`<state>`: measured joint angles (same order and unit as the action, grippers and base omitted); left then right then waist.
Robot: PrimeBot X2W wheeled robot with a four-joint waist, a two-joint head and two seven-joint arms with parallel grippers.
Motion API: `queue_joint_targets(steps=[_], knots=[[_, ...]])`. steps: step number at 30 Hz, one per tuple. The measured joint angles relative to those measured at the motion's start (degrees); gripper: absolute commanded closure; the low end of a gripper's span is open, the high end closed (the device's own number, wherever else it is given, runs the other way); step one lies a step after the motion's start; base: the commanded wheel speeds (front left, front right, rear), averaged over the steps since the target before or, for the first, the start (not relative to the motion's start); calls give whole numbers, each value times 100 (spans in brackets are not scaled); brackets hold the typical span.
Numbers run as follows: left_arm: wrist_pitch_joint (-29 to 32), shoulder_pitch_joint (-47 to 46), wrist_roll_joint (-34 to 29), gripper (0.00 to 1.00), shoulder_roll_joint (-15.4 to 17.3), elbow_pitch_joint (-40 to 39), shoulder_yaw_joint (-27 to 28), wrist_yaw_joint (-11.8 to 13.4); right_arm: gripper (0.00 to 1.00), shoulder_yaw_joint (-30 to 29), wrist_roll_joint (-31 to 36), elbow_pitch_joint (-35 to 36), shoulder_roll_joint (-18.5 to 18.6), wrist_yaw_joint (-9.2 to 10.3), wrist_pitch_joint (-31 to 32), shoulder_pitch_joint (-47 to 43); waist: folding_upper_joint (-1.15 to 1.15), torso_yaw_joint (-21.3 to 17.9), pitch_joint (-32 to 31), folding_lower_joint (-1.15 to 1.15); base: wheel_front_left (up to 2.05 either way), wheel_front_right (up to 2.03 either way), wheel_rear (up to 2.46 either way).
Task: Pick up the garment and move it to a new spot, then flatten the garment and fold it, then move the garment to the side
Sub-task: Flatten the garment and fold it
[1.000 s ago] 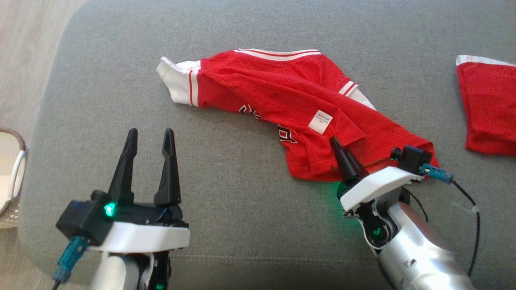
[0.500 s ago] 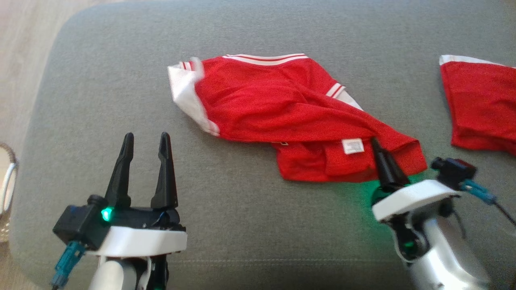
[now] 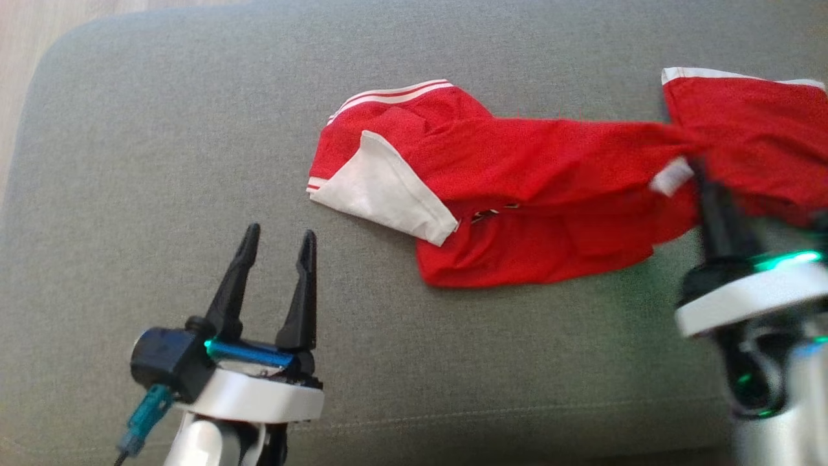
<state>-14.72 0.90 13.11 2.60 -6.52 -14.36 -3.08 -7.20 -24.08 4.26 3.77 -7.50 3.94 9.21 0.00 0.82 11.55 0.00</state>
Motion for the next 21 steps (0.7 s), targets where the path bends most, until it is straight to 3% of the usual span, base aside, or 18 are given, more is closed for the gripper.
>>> queue_joint_targets(steps=[5, 10, 12, 13, 21], knots=[[0, -4, -1, 0, 3, 147, -79, -32, 100, 623, 81, -647, -71, 0, 417, -374, 0, 14, 52, 0, 0, 0, 0], [0, -55, -25, 0, 5, 250, -152, -96, 100, 1115, -177, -1232, -81, 0, 339, -730, 0, 13, 129, 0, 0, 0, 0], [0, -76, -42, 0, 8, 253, -151, -96, 51, 1162, -272, -1317, -96, 0, 167, -760, 0, 5, 146, 0, 0, 0, 0], [0, -90, -42, 0, 8, 253, -151, -96, 0, 1147, -281, -1349, -94, 0, 81, -760, 0, -1, 153, 0, 0, 0, 0], [0, -120, -43, 0, 9, 250, -151, -96, 0, 1135, -431, -1448, -94, 0, -152, -931, 0, -83, 288, 0, 0, 0, 0]])
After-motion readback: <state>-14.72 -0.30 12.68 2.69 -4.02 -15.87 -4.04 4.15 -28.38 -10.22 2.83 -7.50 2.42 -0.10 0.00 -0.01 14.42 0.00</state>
